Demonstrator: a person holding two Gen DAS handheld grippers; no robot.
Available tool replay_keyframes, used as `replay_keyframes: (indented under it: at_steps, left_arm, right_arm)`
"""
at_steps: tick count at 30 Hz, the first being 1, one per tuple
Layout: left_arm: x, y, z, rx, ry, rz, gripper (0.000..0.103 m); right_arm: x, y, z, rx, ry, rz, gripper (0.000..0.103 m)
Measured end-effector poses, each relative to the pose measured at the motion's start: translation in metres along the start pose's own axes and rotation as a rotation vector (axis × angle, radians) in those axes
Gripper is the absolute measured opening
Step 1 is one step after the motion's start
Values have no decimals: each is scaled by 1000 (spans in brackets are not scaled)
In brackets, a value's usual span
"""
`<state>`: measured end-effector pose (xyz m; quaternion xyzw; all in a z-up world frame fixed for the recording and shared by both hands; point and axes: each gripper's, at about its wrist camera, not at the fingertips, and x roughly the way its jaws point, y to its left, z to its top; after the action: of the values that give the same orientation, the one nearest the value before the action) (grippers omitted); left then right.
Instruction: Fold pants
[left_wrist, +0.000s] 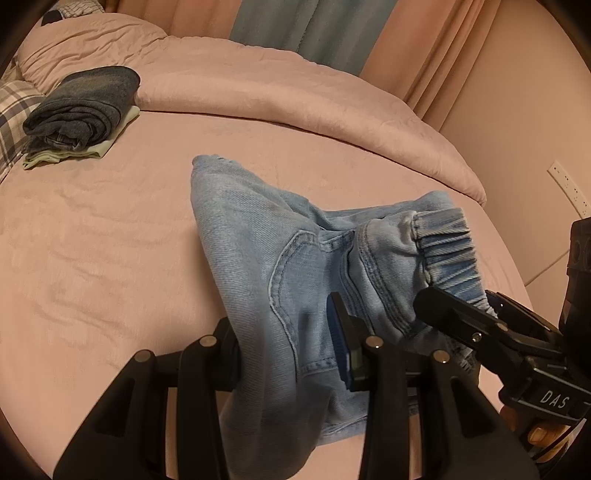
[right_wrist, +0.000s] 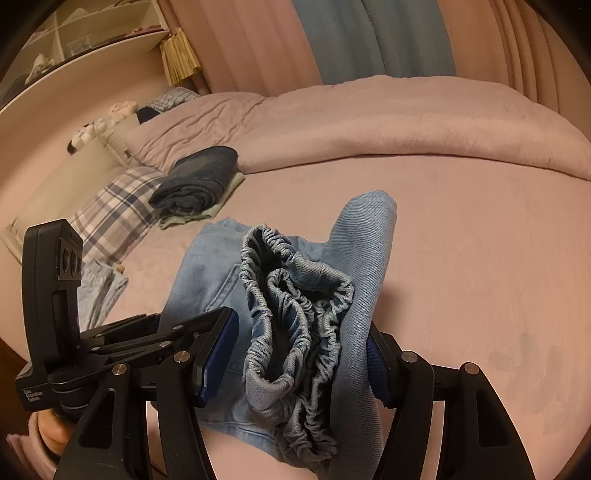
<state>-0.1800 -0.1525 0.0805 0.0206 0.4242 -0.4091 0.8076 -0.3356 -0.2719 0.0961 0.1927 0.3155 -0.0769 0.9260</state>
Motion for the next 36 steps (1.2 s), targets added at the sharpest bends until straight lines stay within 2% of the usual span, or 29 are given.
replay_keyframes:
  at_steps: [36]
  left_arm:
    - [45,-4,40,43,13,0,37]
  right_arm:
    - [32,-14,30,10,-26,-22,66]
